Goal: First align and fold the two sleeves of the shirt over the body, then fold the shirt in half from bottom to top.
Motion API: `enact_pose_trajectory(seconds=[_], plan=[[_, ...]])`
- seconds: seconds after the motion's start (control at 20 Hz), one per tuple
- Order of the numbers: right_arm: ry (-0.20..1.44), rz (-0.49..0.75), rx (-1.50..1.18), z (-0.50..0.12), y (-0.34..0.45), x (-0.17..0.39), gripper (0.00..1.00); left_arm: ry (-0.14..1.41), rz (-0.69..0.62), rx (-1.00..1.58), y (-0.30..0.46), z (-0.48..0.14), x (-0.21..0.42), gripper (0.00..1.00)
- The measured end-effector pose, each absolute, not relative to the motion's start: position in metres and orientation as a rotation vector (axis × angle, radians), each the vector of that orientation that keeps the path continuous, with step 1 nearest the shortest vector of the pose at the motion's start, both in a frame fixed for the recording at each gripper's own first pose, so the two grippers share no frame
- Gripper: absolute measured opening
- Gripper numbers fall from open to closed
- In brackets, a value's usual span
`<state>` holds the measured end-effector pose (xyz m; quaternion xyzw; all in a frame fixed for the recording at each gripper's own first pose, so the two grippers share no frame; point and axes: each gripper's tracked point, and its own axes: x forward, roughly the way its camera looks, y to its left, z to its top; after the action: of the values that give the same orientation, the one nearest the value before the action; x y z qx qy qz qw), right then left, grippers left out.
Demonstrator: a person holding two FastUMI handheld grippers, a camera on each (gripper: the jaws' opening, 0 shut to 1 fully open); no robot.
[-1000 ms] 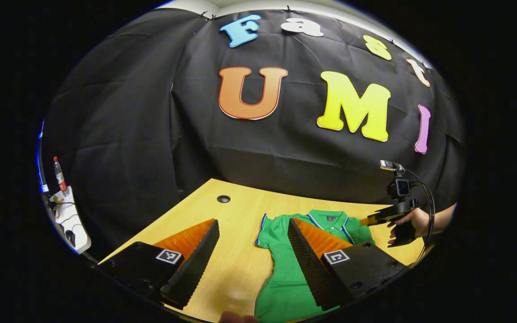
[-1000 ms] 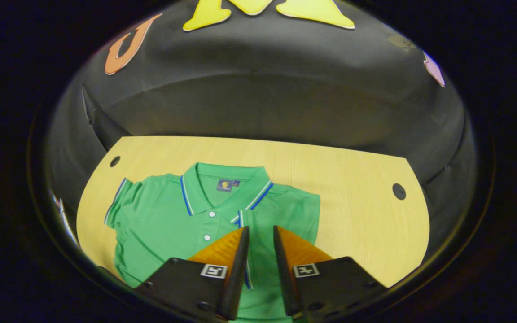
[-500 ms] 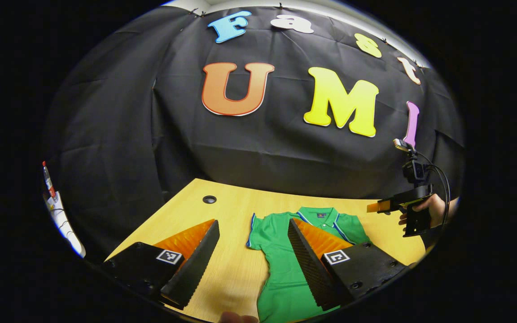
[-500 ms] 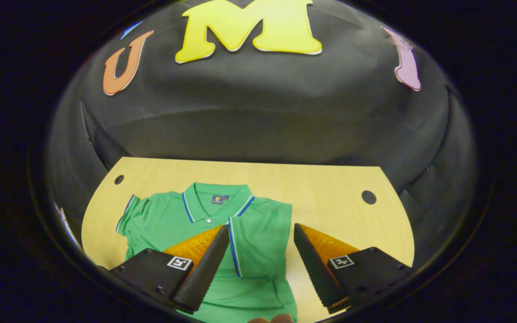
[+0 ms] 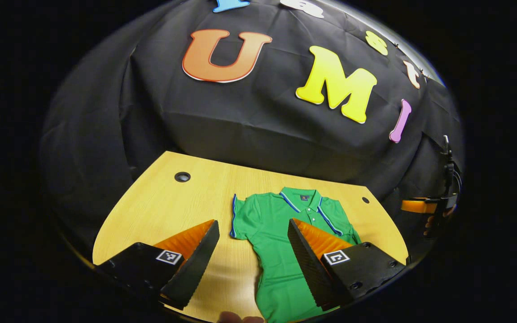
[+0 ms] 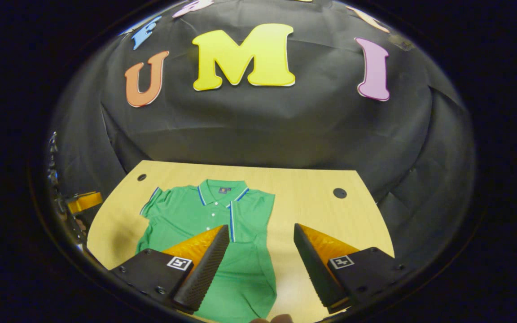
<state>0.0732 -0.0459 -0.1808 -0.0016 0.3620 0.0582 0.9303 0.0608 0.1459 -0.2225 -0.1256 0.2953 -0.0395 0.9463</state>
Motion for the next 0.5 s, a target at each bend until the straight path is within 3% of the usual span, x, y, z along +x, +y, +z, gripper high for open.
enact_pose_trajectory(seconds=[0.15,0.3,0.5], plan=[[0.723,0.115,-0.028,-0.167,-0.060,0.046,0.95,0.698,-0.131,-0.304,0.144,-0.240,0.077,0.99],[0.712,0.112,-0.033,-0.155,-0.069,0.025,0.92,0.803,-0.175,-0.367,0.141,-0.263,0.097,0.99],[0.718,0.105,-0.015,-0.154,-0.074,0.006,0.95,0.938,-0.168,-0.444,0.149,-0.294,0.122,0.98]])
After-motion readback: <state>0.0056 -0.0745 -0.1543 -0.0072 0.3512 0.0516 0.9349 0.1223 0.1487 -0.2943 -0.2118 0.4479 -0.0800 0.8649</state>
